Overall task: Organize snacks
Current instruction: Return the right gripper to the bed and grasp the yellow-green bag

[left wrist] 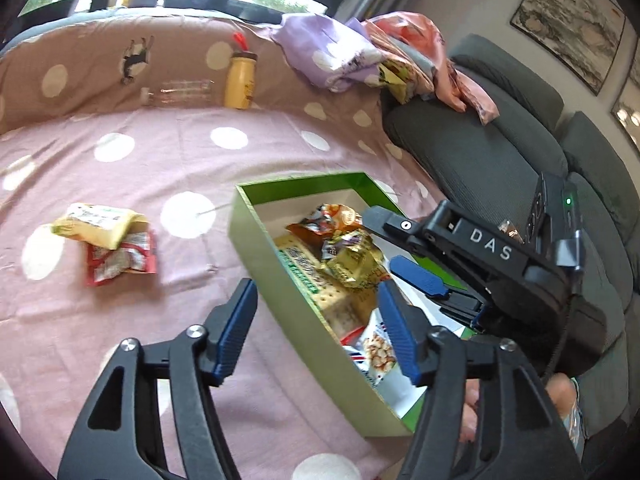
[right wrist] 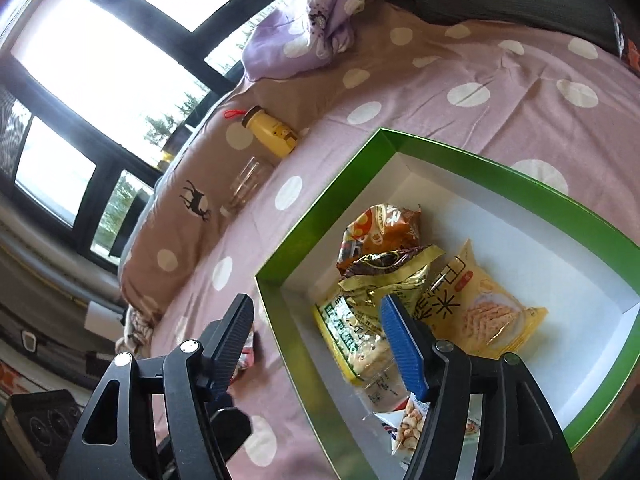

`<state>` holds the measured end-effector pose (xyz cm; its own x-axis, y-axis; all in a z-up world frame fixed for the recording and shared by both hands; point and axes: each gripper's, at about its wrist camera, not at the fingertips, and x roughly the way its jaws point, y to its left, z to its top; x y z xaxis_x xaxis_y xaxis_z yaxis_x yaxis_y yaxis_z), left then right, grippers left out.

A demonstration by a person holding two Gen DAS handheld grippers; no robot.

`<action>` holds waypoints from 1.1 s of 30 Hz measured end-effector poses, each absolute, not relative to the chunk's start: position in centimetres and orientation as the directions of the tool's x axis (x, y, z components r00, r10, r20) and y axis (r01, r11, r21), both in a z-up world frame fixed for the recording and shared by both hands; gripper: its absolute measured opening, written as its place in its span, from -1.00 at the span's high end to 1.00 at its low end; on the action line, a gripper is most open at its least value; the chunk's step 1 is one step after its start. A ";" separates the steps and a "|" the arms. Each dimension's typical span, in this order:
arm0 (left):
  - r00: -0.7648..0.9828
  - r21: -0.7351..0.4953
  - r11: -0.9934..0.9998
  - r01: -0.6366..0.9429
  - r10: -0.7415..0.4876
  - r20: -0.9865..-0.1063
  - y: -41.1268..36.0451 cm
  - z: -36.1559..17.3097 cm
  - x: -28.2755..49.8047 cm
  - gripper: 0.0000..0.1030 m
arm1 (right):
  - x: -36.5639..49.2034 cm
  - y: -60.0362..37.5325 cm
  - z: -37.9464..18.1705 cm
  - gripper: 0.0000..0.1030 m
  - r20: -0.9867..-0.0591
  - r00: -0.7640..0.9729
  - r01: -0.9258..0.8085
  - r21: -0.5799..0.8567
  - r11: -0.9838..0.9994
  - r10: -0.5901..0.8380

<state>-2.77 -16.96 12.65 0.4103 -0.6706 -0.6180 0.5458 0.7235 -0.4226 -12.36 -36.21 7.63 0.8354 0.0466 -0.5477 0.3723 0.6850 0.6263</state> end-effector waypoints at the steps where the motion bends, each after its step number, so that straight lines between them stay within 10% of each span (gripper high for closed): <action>1: 0.423 -0.423 0.732 0.534 -0.664 -0.616 -16.2 12.9 -2.8 -0.35 | -12.3 -35.9 7.8 -0.40 -0.549 0.835 0.372 0.612 0.698 0.036; 8: 0.530 -0.402 0.813 0.420 -0.580 -0.619 -10.5 13.6 -3.1 -0.66 | -11.9 -34.1 8.7 -0.62 -0.537 0.843 0.346 0.562 0.751 0.014; 33: 0.613 -0.422 0.907 -0.006 -0.330 -0.718 3.7 7.2 -1.0 -0.69 | -7.3 -21.6 7.5 -0.72 -0.626 0.778 0.211 0.335 0.918 0.049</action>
<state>-0.99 3.74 7.18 0.6134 -0.3296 -0.7177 -0.0063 0.9067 -0.4218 -7.29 -21.62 7.48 0.7784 0.0494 -0.6258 0.2113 0.9181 0.3353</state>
